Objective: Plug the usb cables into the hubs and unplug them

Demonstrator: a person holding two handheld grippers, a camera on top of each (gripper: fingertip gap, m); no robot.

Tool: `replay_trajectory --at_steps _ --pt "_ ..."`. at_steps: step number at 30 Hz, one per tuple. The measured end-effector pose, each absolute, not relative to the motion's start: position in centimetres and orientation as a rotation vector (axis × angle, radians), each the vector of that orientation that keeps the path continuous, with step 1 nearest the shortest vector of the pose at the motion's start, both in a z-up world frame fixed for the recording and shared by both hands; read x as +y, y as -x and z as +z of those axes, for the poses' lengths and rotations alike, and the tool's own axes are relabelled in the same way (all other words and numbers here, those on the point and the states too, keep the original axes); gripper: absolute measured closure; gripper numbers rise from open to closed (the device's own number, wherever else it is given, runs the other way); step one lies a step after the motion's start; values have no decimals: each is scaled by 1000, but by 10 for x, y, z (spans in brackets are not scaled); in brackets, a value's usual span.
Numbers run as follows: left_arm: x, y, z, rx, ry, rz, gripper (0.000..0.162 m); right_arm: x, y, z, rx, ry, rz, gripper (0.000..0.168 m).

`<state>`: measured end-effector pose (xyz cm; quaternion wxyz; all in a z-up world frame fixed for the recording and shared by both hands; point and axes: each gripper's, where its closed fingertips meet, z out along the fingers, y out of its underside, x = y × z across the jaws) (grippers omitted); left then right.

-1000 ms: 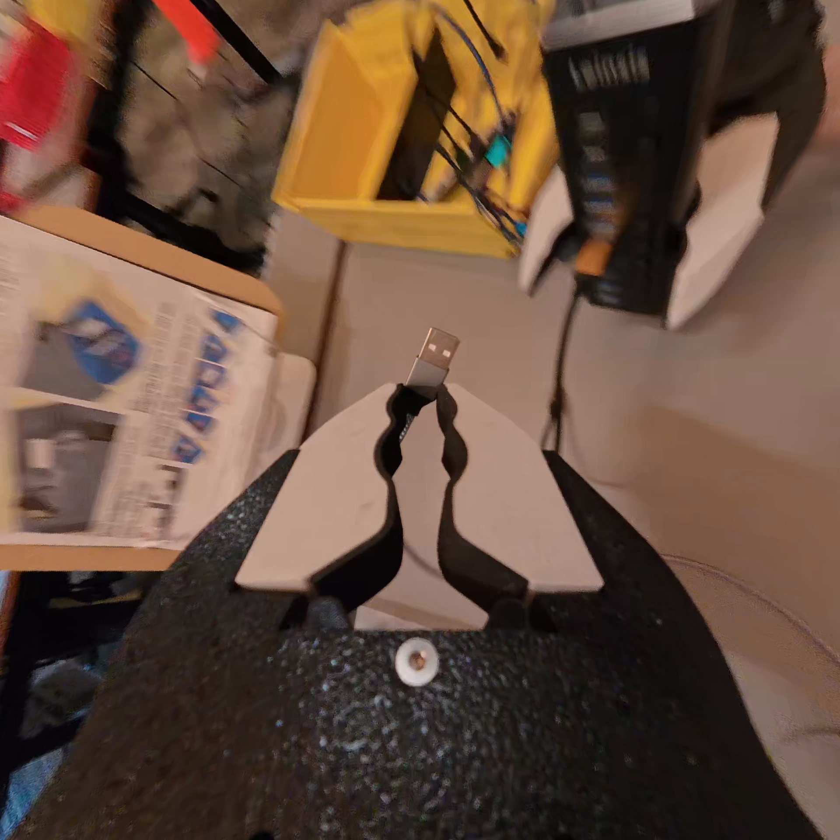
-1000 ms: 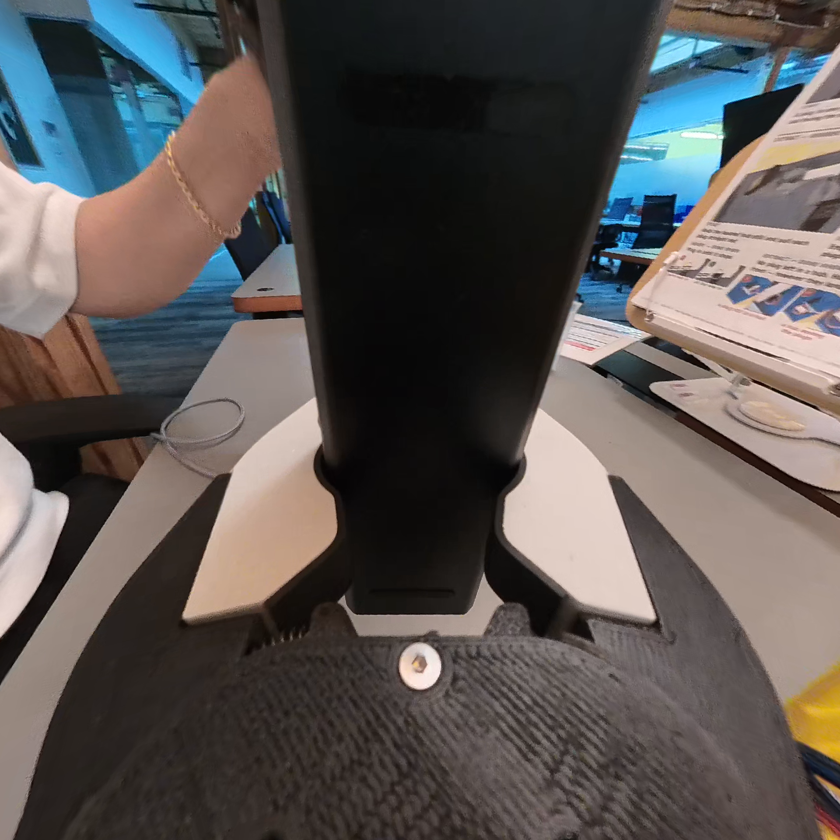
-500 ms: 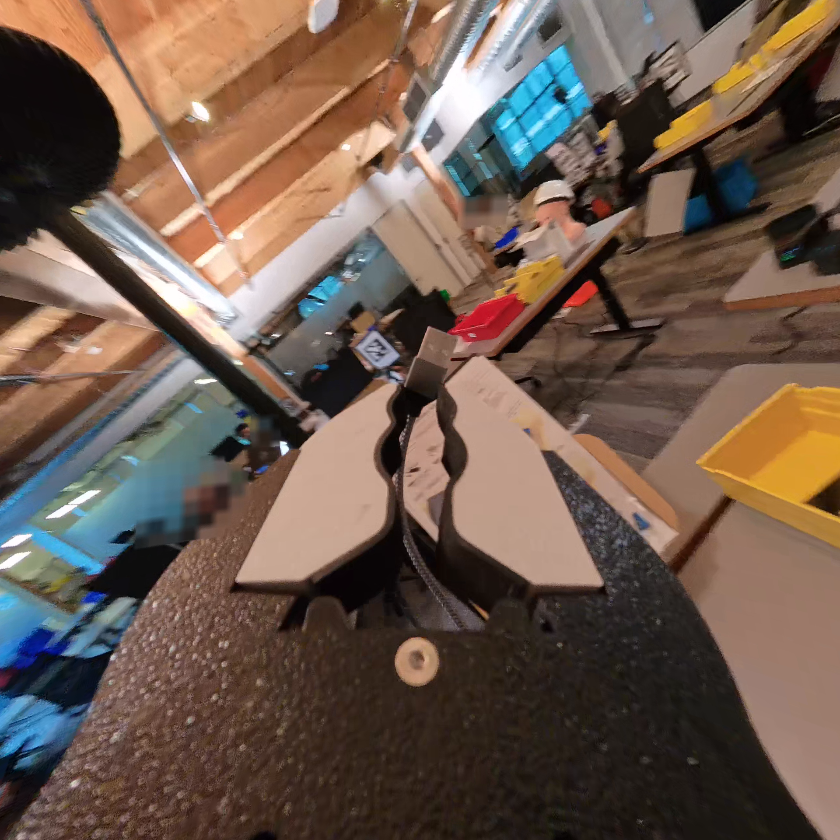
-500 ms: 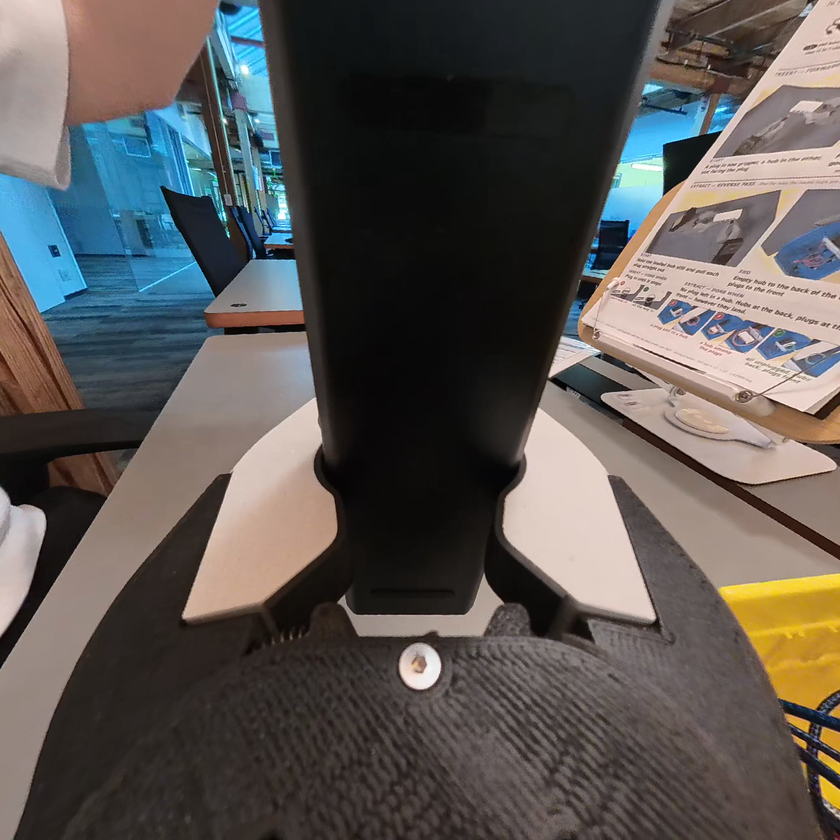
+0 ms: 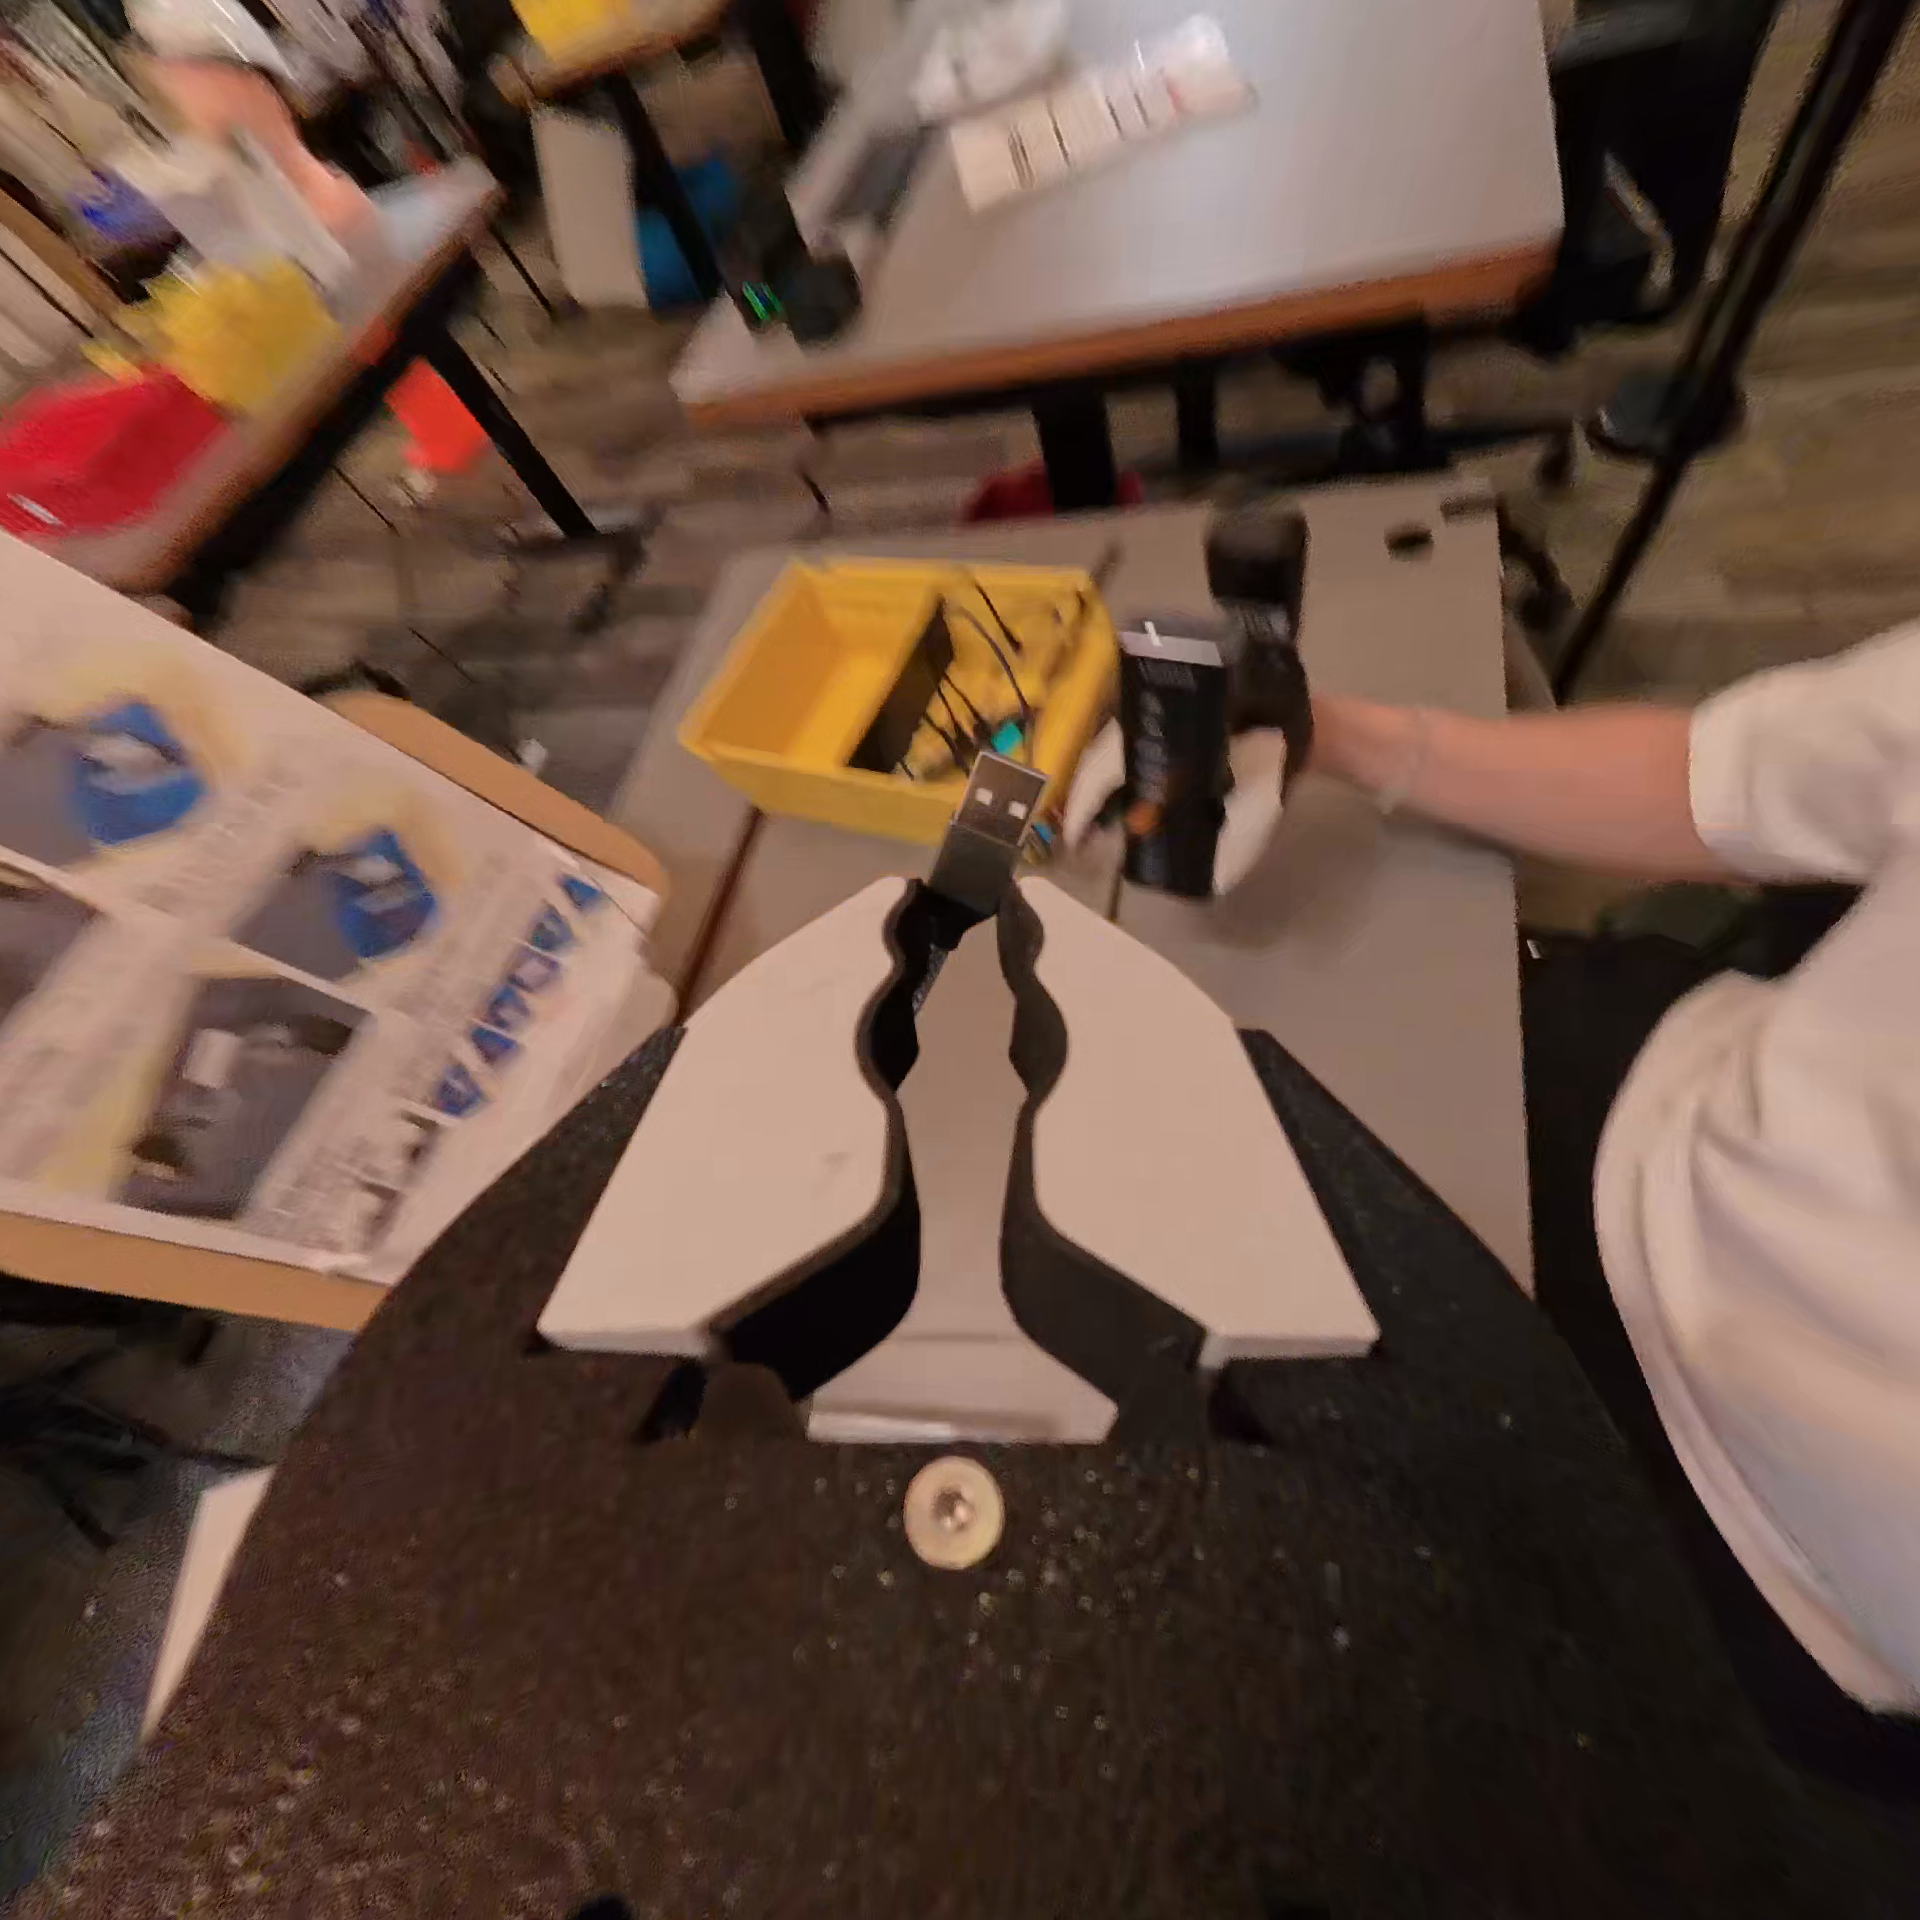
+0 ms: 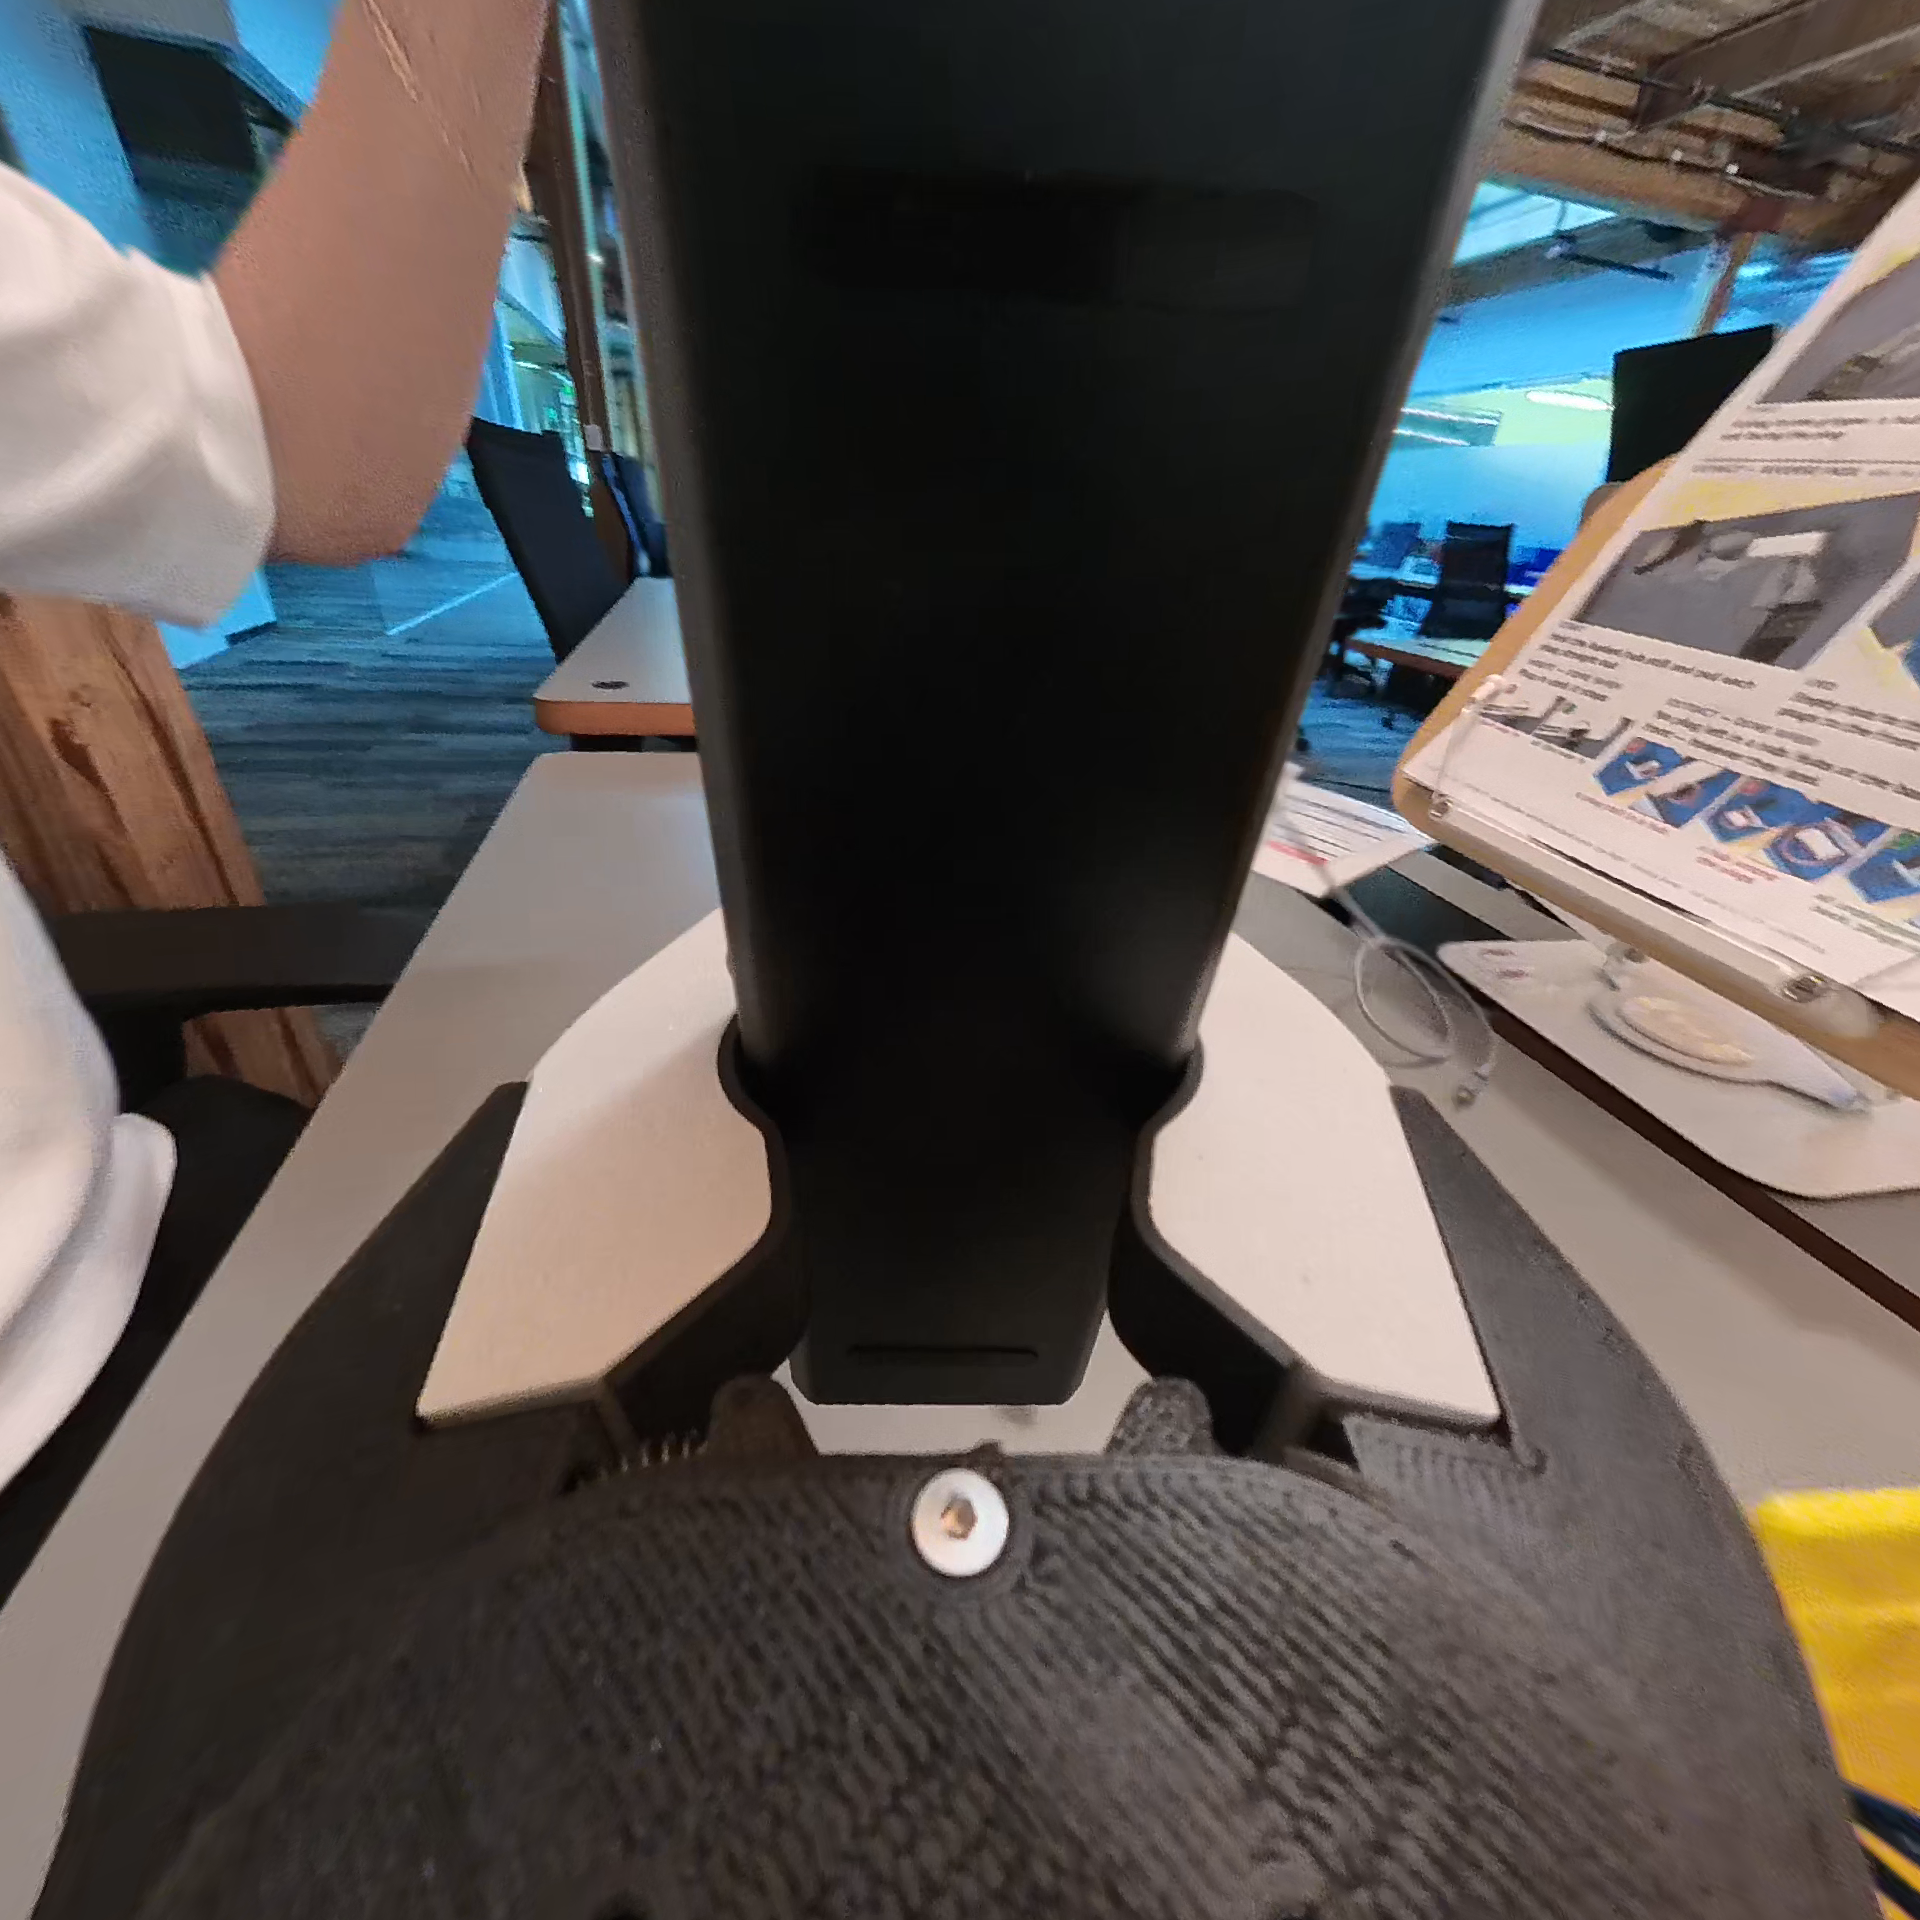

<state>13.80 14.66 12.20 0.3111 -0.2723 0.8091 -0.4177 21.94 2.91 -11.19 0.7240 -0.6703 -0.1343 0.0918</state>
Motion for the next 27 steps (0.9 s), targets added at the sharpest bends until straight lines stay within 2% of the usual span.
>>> replay_trajectory --at_steps 6,10,15,27 --pt "116 -130 -61 2466 906 -786 149 42 -188 -116 -369 1426 390 94" --pt "96 -131 -137 2589 973 -631 150 51 -171 -135 -421 1468 462 96" --pt "80 -143 -161 2631 992 -586 149 63 -163 -157 -452 1571 461 96" --pt "98 -147 -157 2526 1098 -760 149 54 -200 -171 -385 1669 298 96"
